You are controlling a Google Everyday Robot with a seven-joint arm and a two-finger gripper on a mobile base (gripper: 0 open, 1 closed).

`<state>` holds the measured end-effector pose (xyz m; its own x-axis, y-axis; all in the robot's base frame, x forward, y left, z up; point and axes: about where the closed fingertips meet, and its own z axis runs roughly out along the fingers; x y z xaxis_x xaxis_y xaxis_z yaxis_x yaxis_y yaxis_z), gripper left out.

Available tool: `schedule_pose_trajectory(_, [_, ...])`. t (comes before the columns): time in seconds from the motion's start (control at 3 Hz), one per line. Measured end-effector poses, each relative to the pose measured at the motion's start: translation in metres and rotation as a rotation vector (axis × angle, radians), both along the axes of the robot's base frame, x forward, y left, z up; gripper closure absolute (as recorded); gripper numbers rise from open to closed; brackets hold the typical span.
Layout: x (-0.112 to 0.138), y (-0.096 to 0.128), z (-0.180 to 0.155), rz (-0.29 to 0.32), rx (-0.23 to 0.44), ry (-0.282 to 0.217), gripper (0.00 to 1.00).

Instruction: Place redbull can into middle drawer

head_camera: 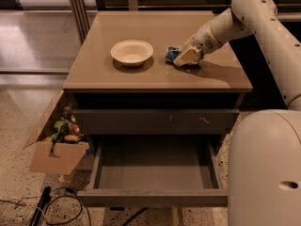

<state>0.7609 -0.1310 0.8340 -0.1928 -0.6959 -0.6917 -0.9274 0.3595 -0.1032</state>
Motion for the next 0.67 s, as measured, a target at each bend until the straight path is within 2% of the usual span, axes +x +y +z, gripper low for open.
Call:
schedule_pose_trajectory(0.33, [0.0, 0.0, 0.0, 0.0, 0.0, 0.0, 0.88])
schedule_pose_trajectory(0.67, [0.0, 0.0, 0.0, 0.0, 0.0, 0.0, 1.0])
